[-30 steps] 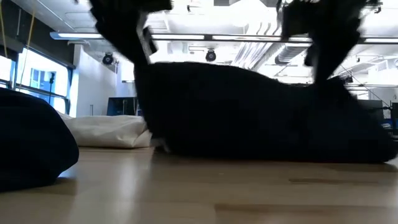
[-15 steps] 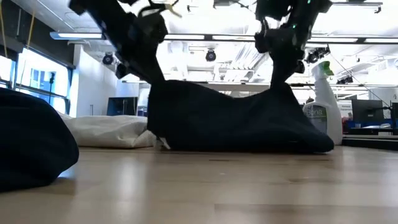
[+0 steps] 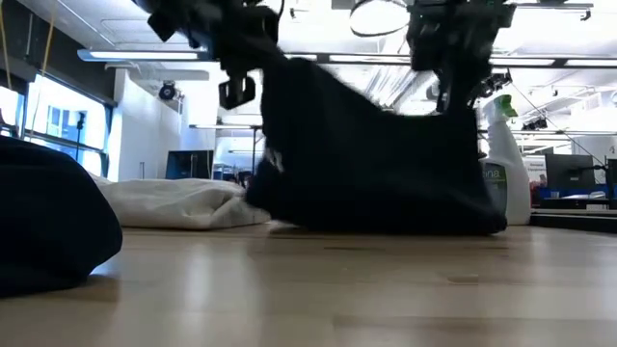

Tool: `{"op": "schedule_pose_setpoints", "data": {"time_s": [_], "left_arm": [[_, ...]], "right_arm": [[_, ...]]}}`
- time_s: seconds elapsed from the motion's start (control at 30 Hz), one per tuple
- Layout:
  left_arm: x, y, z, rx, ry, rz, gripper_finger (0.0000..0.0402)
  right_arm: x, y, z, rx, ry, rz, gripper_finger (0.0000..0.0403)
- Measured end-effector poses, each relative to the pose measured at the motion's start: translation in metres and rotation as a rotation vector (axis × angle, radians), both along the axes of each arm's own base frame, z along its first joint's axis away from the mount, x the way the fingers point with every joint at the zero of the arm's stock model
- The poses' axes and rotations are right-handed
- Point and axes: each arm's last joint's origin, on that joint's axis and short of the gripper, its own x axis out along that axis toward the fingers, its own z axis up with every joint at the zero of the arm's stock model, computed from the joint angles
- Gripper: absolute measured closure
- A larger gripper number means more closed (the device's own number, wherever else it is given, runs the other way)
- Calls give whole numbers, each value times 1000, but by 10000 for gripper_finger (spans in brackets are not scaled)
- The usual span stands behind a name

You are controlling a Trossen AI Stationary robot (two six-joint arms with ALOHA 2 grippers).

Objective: Fold laundry
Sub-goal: Fold the blue shorts

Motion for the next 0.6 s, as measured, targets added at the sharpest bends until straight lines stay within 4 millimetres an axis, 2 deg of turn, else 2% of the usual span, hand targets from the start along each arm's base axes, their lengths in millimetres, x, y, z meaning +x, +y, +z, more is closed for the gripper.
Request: {"op": "schedule_pose_setpoints", "data": {"time_s": [0.1,0.17,0.23,0.4,0.5,0.6], "left_arm": [[0,-4,1,-45,2,-67,401],[-1,-1,-1,-12,22,-50,401],[-5,5,-6,57,72,-13,401],[-19,20,-18,139,225,8,401],[-25,21,-21,102,260,-50,401],[-26,13,-21,13,260,-145,401]], "right_arm": [[-2,8,6,213,-112,143,403],[0,9,7,266,-154,167,403],[4,5,6,178,-134,115,403],[10,-11,3,-99,-14,-173,403],[12,-14,4,-131,-18,-233,403],[14,-13,5,-107,-46,-234,403]]}}
